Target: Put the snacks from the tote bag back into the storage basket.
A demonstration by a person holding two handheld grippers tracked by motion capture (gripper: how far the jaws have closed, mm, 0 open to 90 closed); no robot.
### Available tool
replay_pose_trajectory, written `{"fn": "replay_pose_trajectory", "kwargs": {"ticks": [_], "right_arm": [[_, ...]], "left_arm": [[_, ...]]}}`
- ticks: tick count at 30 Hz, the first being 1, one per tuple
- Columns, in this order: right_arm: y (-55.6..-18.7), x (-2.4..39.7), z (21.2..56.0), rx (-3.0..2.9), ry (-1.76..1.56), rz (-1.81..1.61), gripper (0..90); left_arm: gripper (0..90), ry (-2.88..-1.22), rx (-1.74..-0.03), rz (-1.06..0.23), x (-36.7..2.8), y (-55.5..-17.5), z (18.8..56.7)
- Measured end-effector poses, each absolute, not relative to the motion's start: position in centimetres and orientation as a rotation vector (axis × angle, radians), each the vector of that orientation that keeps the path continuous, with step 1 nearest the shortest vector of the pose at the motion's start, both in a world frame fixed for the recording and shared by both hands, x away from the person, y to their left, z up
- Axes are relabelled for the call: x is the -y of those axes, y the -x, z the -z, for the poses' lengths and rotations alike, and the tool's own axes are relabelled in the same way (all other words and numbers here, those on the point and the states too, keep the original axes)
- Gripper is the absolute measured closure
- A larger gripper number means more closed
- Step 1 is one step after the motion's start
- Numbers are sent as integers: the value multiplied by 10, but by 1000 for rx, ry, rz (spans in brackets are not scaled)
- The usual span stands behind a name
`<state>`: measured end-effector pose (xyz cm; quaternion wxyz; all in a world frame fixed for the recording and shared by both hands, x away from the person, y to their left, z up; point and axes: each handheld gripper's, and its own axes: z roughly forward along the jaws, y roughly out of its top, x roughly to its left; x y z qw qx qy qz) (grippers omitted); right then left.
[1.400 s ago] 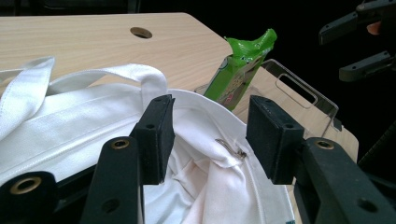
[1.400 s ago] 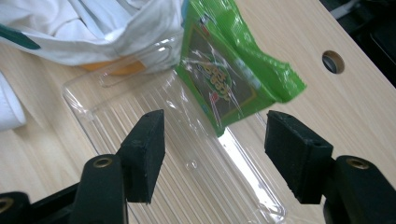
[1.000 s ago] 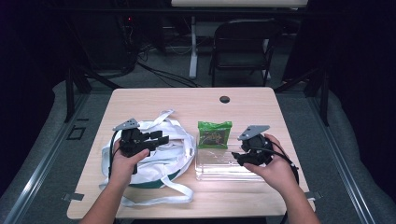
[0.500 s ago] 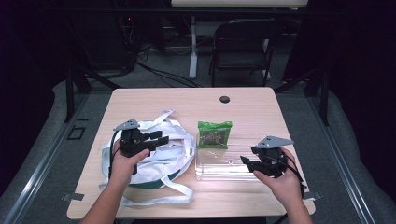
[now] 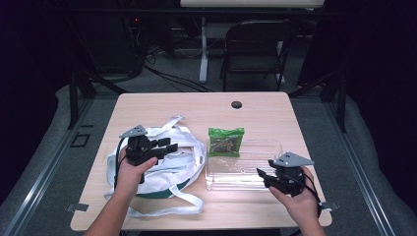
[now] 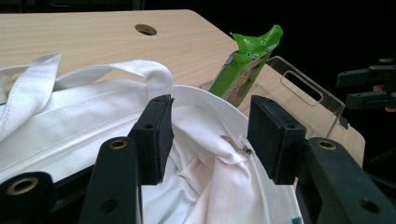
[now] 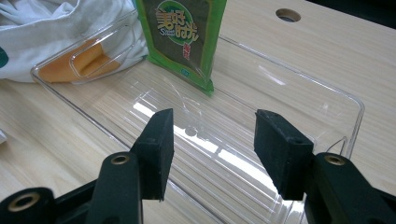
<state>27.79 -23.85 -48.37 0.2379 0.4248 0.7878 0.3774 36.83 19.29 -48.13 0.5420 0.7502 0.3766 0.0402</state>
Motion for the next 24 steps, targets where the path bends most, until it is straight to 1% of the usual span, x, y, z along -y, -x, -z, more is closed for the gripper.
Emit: {"fn": "replay_pose_trajectory", "kwargs": {"ticks": [8,24], "right_arm": [[-273,237,492,-2136,-1163,-1045,496],[-279,235,496,-2147,-1105,-1027,481]], "left_arm": [[498,-1777,-896,-90,-193,-369,482],[485,-1759,-918,-93,-198,-371,482]]}}
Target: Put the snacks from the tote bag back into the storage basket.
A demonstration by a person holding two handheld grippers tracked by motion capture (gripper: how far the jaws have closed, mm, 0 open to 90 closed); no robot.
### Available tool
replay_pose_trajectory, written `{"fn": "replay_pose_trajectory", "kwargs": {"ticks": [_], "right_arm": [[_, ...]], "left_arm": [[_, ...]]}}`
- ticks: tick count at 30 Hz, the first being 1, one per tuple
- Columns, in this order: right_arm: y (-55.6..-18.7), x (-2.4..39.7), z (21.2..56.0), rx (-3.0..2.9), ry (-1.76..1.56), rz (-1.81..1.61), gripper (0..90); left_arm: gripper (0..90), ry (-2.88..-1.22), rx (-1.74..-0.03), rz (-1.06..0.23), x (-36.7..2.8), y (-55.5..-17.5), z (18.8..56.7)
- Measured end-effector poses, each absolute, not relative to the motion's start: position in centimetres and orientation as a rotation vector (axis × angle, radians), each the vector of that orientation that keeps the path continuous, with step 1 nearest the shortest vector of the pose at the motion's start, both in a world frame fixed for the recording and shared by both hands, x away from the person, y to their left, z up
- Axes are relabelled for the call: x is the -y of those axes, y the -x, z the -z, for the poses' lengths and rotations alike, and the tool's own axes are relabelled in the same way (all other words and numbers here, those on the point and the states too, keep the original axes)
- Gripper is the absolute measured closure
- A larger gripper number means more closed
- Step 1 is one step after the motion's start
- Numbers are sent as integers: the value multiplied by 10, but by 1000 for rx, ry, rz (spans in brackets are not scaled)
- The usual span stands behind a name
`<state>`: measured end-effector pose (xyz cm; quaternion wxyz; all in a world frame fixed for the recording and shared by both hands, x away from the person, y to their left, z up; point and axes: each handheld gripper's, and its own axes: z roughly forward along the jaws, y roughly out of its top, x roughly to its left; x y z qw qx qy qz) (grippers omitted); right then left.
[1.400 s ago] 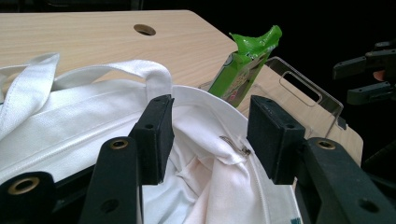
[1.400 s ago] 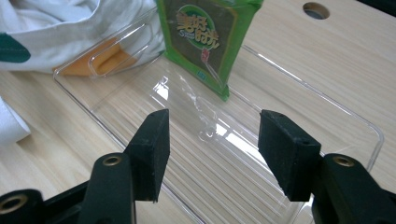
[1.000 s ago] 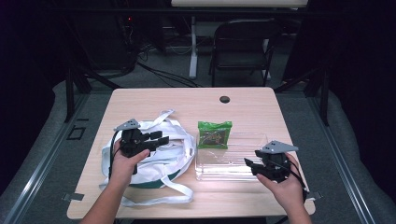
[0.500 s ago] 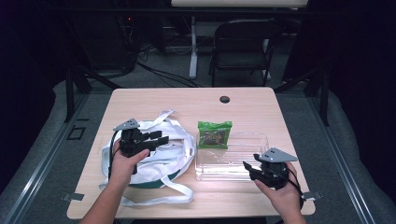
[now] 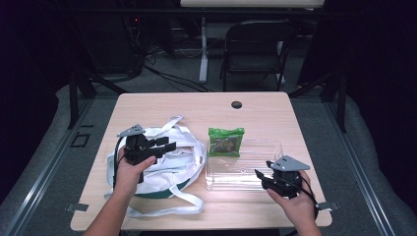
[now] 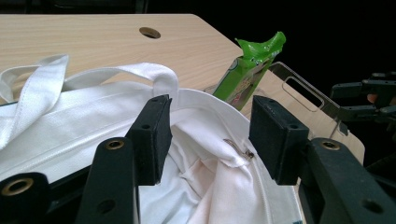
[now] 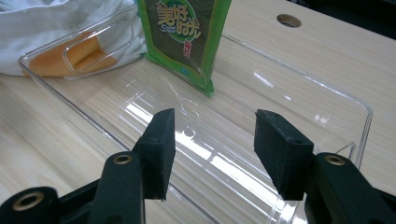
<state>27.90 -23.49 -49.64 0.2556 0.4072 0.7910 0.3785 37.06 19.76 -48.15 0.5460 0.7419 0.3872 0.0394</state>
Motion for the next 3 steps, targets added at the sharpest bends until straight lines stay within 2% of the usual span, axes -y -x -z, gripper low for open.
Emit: {"fn": "replay_pose_trajectory", "kwargs": {"ticks": [3], "right_arm": [[-282,232,494,-2140,-1076,-994,472]], "left_arm": [[485,-1759,-922,-96,-198,-371,482]]}}
